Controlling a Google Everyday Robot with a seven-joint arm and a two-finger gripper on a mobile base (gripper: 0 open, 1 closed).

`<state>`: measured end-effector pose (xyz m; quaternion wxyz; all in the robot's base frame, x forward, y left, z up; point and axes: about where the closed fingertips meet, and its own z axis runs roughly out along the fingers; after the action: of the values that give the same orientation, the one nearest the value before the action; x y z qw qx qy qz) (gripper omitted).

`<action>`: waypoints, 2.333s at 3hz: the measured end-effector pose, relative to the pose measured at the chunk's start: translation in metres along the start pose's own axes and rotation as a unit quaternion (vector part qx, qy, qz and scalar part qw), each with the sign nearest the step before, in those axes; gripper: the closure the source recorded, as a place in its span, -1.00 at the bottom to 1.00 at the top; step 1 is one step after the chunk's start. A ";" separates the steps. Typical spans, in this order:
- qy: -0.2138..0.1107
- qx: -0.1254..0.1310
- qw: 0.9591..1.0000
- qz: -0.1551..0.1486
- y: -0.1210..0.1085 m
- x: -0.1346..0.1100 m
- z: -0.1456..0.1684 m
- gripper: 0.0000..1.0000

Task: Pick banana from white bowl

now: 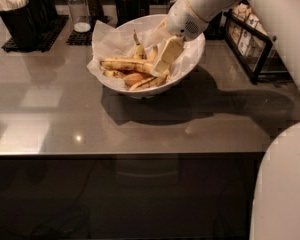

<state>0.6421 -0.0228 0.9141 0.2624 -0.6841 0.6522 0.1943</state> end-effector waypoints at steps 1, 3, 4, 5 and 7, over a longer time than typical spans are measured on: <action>-0.014 -0.010 1.000 0.006 -0.004 -0.002 0.016 -0.01; -0.017 -0.039 0.999 0.003 -0.016 -0.010 0.049 0.06; -0.013 -0.049 0.999 0.005 -0.026 -0.011 0.064 -0.24; -0.010 -0.054 0.998 0.014 -0.033 -0.006 0.075 -0.28; -0.011 -0.053 0.998 0.017 -0.034 -0.006 0.073 0.56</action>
Offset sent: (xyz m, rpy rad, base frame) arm 0.0274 0.0551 -0.0361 0.0283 0.0898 0.0815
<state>0.6810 0.0267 0.8638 0.2293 -0.6835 0.6500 0.2403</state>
